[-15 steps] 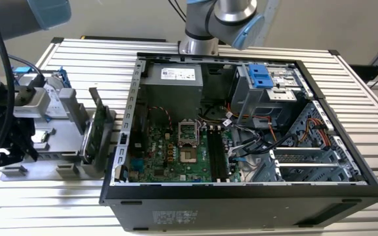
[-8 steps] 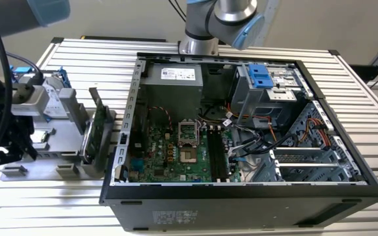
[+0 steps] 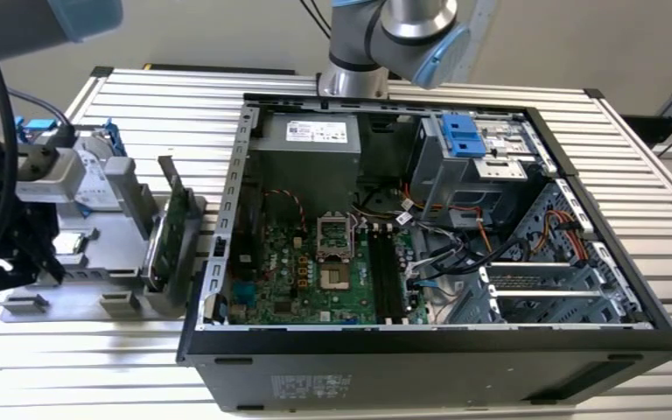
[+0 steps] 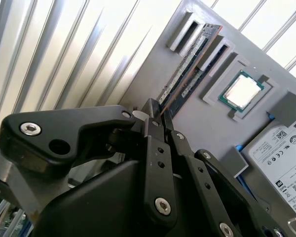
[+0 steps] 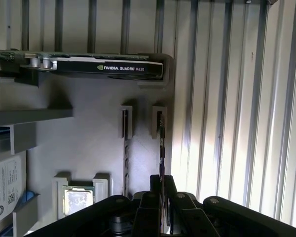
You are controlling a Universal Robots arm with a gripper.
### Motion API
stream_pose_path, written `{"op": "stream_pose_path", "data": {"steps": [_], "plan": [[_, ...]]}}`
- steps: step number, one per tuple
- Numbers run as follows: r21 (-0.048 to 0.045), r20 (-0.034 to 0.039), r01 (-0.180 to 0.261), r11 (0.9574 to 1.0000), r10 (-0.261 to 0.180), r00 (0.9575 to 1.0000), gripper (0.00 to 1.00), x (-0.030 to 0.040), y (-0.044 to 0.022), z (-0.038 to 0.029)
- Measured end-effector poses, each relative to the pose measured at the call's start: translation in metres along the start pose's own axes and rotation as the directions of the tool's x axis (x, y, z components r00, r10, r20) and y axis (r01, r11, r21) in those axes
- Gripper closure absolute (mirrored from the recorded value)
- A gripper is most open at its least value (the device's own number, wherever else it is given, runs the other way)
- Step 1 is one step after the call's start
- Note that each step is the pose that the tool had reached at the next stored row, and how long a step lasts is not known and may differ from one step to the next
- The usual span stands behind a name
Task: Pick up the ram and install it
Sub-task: 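Pick up the ram and move it above insertion slot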
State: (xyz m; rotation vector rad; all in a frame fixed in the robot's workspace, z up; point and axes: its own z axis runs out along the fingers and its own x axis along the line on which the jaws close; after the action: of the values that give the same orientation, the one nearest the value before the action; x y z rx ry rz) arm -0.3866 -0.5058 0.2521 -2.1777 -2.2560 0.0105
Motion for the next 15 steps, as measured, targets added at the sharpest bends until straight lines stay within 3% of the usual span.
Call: {"op": "stream_pose_path", "data": {"steps": [15], "plan": [[0.0001, 0.0000, 0.000, 1.0000, 0.000, 1.0000, 1.00, 0.0000, -0.0001, -0.0104]]}}
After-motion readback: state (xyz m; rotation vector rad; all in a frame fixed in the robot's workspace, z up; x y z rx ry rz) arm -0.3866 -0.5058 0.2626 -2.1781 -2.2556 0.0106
